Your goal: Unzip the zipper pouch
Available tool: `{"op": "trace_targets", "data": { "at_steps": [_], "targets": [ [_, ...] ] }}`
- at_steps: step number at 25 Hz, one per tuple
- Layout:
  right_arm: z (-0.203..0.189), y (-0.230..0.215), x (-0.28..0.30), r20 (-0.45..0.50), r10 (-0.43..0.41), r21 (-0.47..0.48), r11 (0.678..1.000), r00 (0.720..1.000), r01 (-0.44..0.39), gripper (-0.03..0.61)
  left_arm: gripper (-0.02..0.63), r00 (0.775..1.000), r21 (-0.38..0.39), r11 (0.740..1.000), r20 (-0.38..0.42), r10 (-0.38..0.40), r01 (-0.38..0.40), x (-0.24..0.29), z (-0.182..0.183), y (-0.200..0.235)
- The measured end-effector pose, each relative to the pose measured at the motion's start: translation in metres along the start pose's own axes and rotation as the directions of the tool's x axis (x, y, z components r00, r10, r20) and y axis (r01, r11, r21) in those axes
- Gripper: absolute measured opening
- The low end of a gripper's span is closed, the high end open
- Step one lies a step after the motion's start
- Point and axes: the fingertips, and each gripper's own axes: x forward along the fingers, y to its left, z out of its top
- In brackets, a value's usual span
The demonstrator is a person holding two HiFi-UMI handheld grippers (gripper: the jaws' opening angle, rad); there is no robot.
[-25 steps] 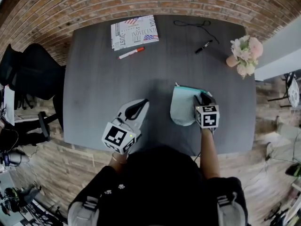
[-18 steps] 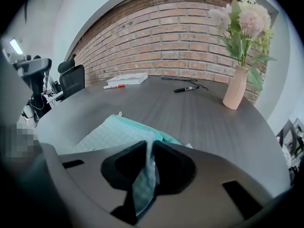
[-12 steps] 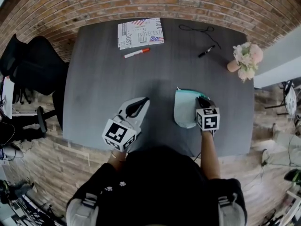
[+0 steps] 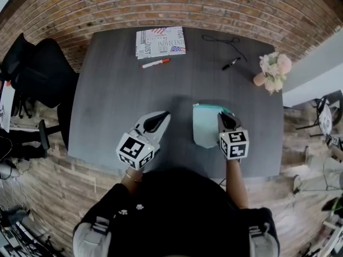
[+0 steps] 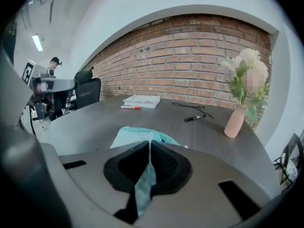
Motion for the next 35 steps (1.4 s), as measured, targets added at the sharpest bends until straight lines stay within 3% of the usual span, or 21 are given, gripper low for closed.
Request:
{"op": "trace_targets", "data": {
  "at_steps": [18,24,35],
  "targets": [
    [0.066,0.046,-0.077,0.209,0.089,-0.079,0.994,0.974,-0.074,0.012,0.008,0.998,-0.047,0.998,-0.031,-0.054,0.053,-0.001,-0.017,-0.026],
    [0.085,0.061,-0.099,0.273,0.137,-0.081,0.99,0.952,-0.119,0.012,0.076,0.994,-0.055,0.993,-0.035,-0.103,0.101,0.004,-0.018,-0.037],
    [0.096,0.089,-0.113,0.328,0.238,-0.04,0.97,0.914,-0.238,0.012,0.14,0.975,-0.184,0.957,0.056,-0.216,0.223,0.008,-0.007,-0.052]
  ]
}}
